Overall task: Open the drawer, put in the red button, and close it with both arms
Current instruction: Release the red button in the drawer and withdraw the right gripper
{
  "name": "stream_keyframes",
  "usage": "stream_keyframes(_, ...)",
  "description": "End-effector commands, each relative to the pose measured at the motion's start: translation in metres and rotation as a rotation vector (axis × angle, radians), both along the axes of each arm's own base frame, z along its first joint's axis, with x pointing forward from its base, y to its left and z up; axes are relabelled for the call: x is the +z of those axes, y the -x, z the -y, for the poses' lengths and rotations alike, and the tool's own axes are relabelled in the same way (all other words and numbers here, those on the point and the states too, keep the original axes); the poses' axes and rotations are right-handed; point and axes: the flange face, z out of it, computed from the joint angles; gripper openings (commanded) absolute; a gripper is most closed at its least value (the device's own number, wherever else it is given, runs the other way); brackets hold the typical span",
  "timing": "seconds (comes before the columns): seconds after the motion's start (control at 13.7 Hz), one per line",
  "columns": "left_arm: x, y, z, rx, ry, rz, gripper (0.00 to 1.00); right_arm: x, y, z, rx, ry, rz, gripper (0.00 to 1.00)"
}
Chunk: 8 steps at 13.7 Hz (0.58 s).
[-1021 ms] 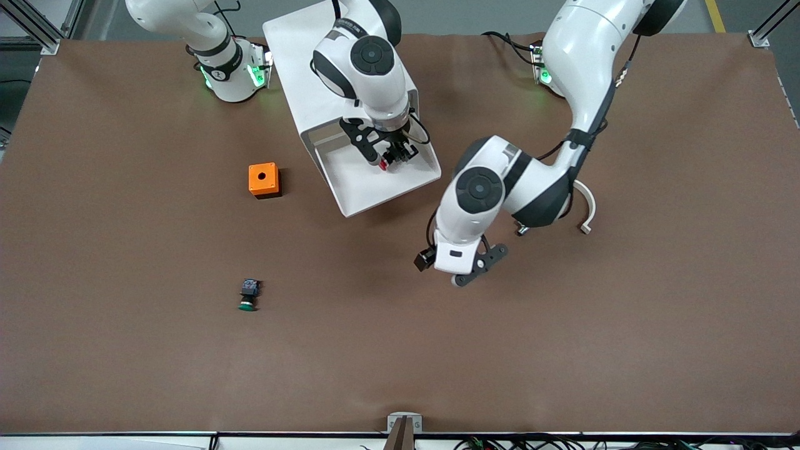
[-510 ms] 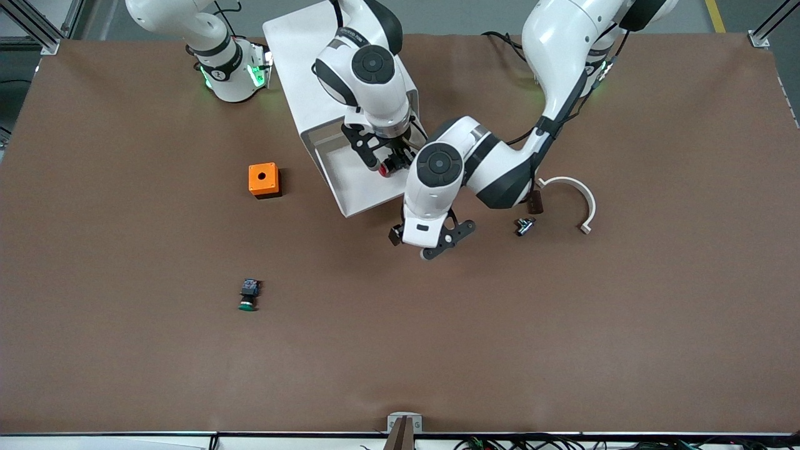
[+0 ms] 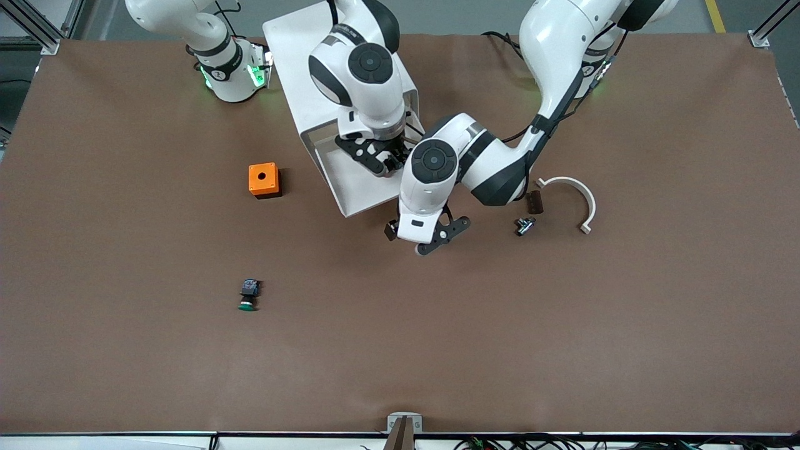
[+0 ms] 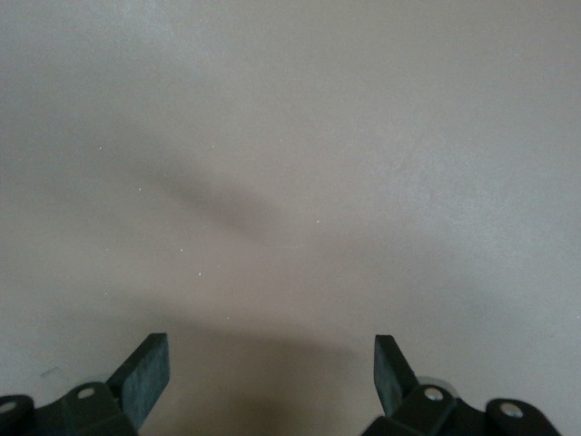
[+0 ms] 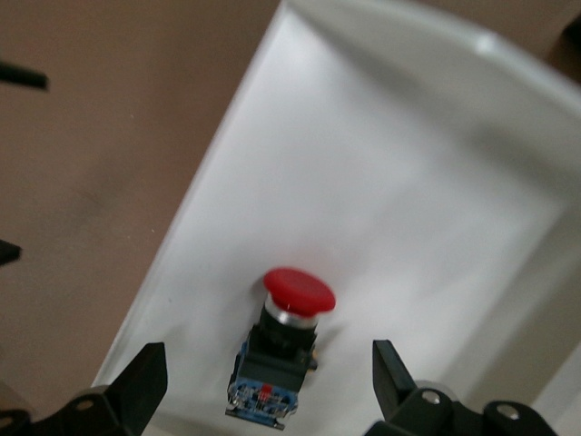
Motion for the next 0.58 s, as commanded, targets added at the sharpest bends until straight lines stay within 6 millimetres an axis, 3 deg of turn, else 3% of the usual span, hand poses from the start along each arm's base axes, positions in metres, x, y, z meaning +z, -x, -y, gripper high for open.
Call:
stream_keyframes(0.0,0.004,0.006,-0.005,0.005,-0.011,0.003,0.99,0.055,-0.033,0.049,0.151,0.002,0.005,1.0)
stream_keyframes(0.22,0.001,0.009,-0.006,0.004,-0.017,-0.004,0.99,0.094,-0.071,0.113,0.274,0.002,-0.011,1.0)
stream_keyframes(0.51,-0.005,0.022,0.003,-0.018,-0.014,-0.026,0.99,0.127,-0.118,0.229,0.428,-0.022,-0.005,1.0)
